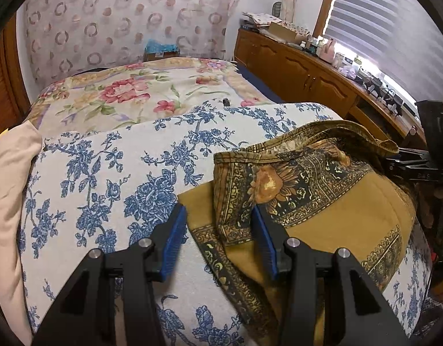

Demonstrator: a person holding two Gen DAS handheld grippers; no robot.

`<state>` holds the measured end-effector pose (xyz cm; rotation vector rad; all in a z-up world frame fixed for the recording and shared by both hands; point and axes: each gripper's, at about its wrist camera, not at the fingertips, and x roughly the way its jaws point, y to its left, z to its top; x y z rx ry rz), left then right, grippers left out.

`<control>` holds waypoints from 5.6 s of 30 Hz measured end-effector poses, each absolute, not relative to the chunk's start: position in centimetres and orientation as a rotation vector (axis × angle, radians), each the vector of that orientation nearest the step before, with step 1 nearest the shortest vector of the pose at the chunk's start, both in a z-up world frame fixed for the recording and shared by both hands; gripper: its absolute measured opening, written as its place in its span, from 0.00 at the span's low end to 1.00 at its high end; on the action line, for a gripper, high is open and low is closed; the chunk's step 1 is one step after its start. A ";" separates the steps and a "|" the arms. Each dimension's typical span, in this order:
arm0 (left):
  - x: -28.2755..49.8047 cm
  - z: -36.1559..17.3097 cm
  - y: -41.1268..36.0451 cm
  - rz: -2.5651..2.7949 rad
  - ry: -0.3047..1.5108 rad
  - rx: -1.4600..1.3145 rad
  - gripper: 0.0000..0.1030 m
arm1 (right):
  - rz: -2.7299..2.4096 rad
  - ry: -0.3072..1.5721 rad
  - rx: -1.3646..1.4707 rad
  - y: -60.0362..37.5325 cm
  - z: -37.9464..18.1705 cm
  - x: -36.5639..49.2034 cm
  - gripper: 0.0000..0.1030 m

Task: Fold small clothes

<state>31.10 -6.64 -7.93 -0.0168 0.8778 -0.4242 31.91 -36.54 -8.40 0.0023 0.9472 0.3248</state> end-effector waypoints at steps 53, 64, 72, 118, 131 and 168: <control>18.0 -4.5 26.1 -0.056 0.619 -0.466 0.03 | 1.006 0.610 -0.513 13.4 3.3 40.4 0.06; 17.0 -6.2 26.4 0.005 0.672 -0.440 0.12 | 0.893 0.619 -0.341 14.6 2.4 45.0 0.33; 15.9 -3.5 25.9 0.053 0.606 -0.342 0.48 | 0.970 0.644 -0.408 13.1 0.1 42.2 0.39; 11.9 2.6 12.0 0.050 0.538 -0.049 0.58 | 0.783 0.545 -0.187 -2.7 1.4 25.9 0.63; 10.6 2.8 6.0 -0.017 0.521 -0.001 0.59 | 0.619 0.464 -0.097 -13.4 3.3 17.2 0.84; 7.1 8.4 -0.4 -0.074 0.410 -0.011 0.59 | 0.295 0.357 0.008 -25.6 6.7 8.1 0.85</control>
